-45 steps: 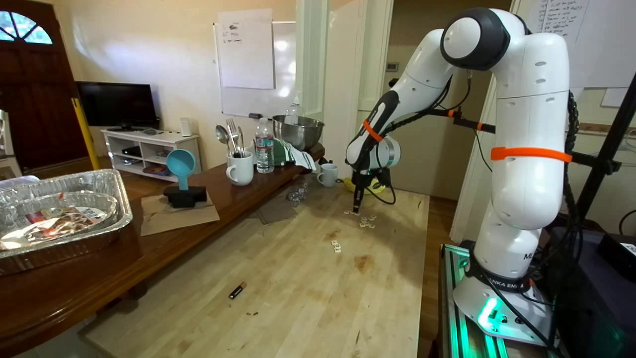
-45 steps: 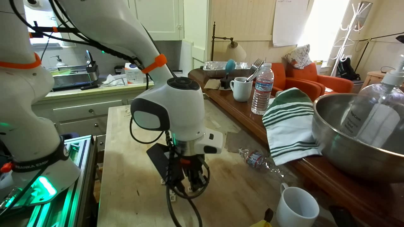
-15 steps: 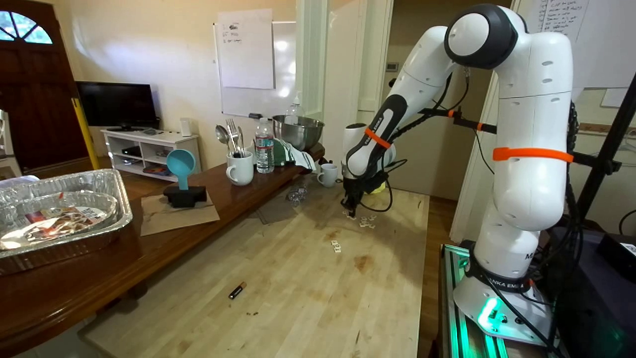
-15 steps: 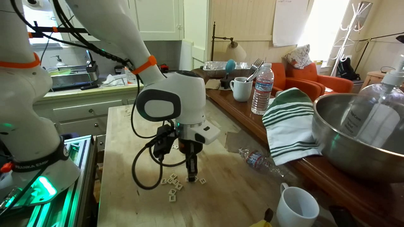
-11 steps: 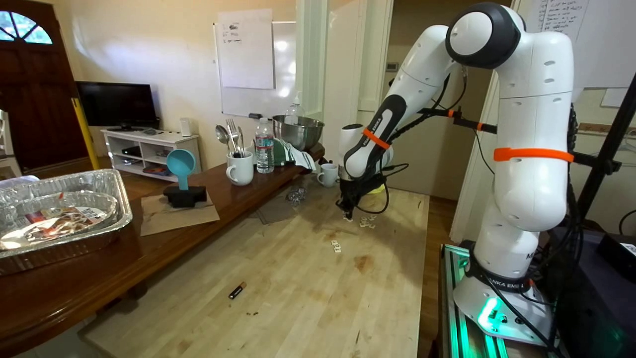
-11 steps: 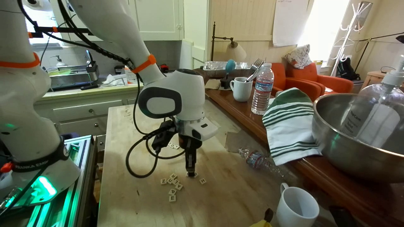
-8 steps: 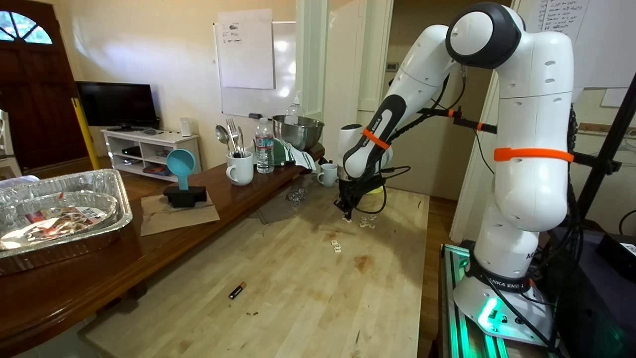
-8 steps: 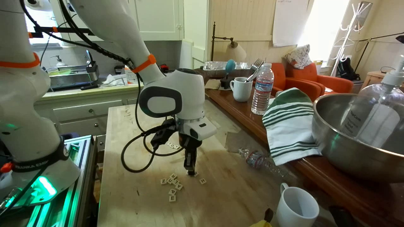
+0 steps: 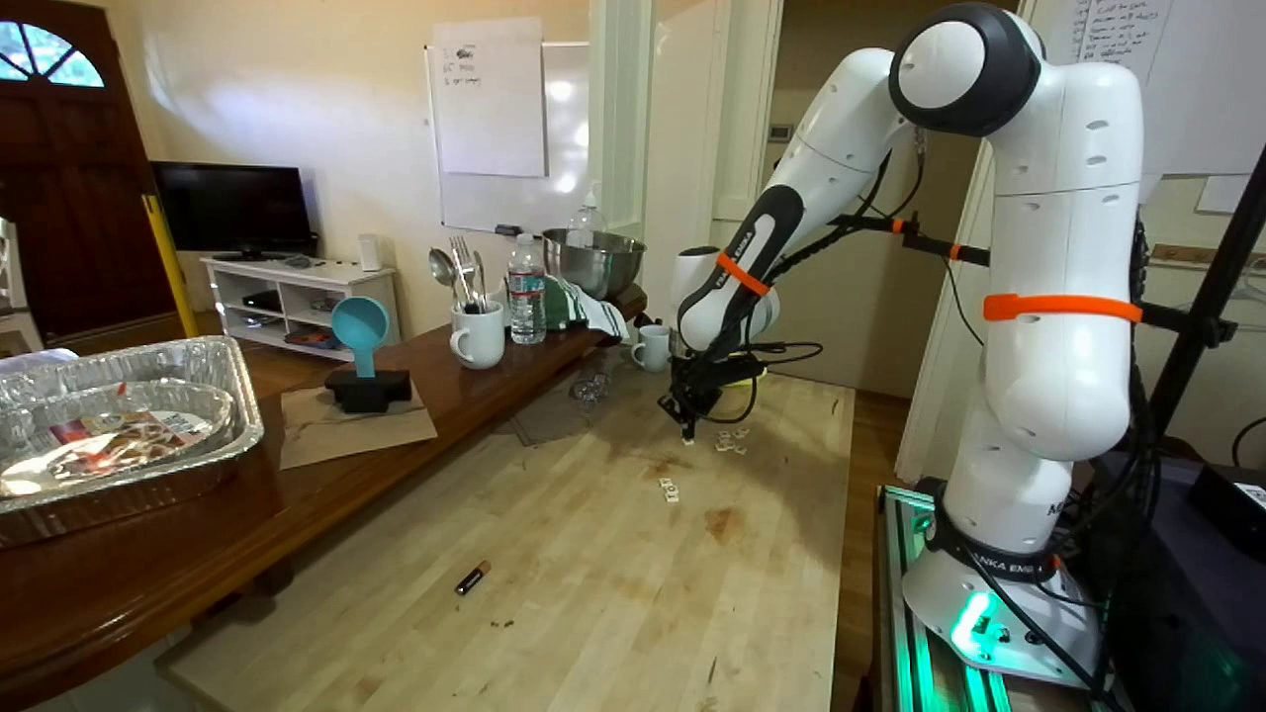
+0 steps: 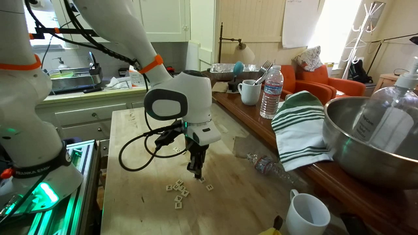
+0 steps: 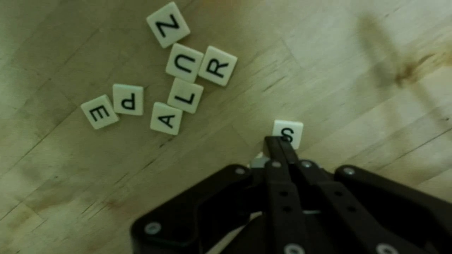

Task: Create the word 'Toys'.

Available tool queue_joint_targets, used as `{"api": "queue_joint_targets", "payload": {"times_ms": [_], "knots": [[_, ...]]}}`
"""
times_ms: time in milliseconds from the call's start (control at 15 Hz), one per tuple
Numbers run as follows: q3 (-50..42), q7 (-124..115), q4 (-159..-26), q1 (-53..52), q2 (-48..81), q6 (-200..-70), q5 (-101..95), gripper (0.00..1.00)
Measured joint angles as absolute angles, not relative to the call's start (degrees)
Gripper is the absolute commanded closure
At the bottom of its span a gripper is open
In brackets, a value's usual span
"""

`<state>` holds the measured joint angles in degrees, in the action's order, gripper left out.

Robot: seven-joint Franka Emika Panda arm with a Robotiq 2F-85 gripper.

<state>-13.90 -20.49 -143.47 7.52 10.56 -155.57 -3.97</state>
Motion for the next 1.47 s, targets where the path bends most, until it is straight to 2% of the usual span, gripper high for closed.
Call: {"api": "queue_joint_targets", "payload": {"times_ms": [600,1467], "knots": [[-10.1,-8.7,-146.6,7.8,7.8,-155.6,3.6,1.0],[-8.8,26.3,-147.5,10.2,4.7,-155.0,7.1,1.0]]}}
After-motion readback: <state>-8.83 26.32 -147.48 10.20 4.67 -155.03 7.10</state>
